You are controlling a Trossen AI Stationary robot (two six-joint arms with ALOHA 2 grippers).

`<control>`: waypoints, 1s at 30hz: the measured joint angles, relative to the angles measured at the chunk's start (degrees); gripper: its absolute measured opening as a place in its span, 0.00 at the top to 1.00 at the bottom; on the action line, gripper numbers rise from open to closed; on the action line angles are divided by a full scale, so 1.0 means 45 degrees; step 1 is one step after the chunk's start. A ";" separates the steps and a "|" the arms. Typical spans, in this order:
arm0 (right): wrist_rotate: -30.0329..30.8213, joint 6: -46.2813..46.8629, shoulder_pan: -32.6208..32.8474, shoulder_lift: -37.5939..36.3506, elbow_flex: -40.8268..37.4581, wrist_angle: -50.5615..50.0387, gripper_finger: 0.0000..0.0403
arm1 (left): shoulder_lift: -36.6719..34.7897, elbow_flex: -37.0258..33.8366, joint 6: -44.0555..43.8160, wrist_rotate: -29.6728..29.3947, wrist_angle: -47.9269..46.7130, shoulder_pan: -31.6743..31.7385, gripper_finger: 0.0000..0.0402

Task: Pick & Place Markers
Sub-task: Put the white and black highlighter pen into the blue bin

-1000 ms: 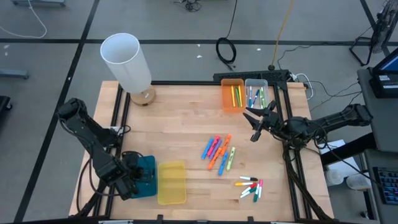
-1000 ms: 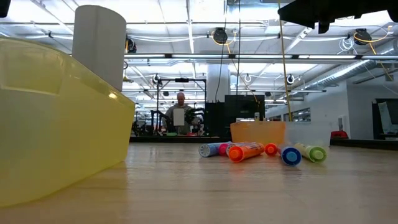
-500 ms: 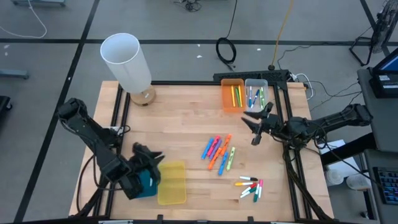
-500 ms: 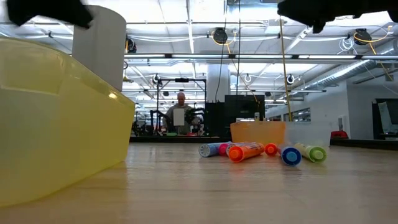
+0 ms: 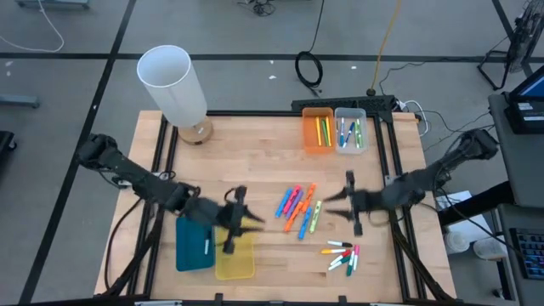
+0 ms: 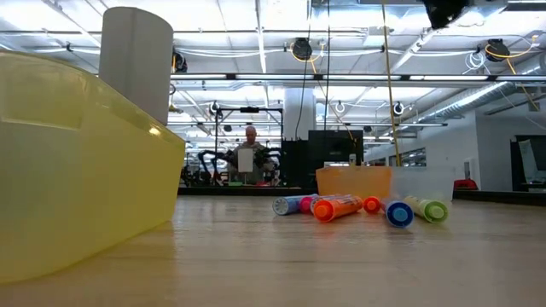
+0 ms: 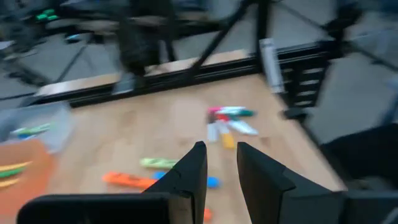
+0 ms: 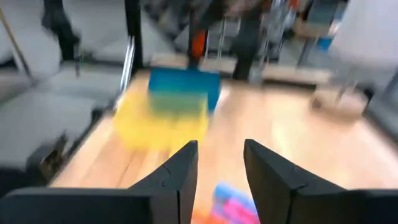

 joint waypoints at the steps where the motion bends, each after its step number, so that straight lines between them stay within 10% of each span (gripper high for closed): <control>1: 0.0364 0.0455 0.0399 0.0539 0.0211 -0.0639 0.69 | 0.0000 0.0000 -0.0008 0.0001 -0.0072 0.0325 0.77; 12: -0.0499 0.7587 0.2272 0.5307 0.4131 -0.9458 0.69 | 0.0019 -0.4072 -0.0068 0.3418 0.6920 0.3884 0.77; 30: -0.3456 1.0760 0.2323 0.8045 0.3819 -0.9536 0.69 | 0.0010 -0.4988 0.0307 0.3536 0.8661 0.4070 0.77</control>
